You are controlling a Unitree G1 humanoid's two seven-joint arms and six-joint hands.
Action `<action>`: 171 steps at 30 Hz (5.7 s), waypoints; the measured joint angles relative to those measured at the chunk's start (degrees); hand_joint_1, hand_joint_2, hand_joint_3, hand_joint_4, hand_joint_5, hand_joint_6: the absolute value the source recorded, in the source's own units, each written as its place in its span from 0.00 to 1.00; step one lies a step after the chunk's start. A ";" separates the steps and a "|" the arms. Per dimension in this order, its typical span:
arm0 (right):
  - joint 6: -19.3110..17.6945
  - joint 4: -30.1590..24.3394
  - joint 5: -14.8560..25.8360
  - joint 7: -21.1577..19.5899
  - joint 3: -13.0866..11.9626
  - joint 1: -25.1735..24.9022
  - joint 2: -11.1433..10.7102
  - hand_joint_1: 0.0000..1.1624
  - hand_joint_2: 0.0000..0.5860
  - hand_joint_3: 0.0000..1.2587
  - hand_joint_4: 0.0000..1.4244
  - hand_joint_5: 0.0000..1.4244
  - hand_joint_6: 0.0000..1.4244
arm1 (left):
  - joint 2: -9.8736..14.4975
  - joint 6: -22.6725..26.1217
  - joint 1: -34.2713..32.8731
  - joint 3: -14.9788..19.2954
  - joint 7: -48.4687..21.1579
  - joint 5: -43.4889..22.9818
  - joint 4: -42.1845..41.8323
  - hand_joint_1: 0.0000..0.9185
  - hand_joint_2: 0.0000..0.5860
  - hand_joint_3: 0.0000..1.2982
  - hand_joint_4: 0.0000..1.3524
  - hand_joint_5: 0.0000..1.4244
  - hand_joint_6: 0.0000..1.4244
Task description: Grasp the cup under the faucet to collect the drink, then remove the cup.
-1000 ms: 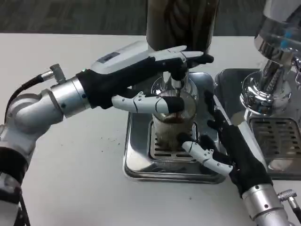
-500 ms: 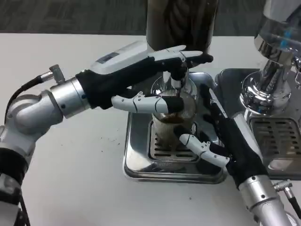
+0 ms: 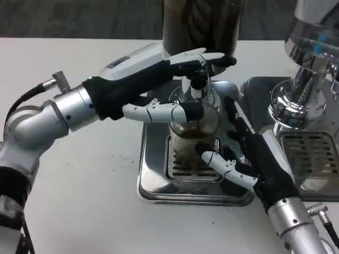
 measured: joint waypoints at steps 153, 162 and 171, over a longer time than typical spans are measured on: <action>-13.72 28.43 -4.91 -11.48 1.45 -14.38 5.73 0.61 0.37 0.12 0.15 0.16 0.18 | -1.20 21.76 20.73 24.81 -6.85 -13.96 -1.01 0.00 0.23 0.54 0.54 0.49 0.42; -13.68 29.25 -6.60 -14.42 2.15 -15.02 6.16 0.63 0.37 0.18 0.22 0.25 0.28 | -1.05 21.76 21.03 24.80 -6.85 -13.96 -1.01 0.00 0.24 0.54 0.55 0.50 0.42; -12.62 29.24 -9.04 -20.19 3.10 -15.11 6.77 0.66 0.36 0.26 0.32 0.38 0.49 | -1.01 21.77 21.07 24.73 -6.79 -13.85 -0.99 0.00 0.25 0.55 0.55 0.50 0.43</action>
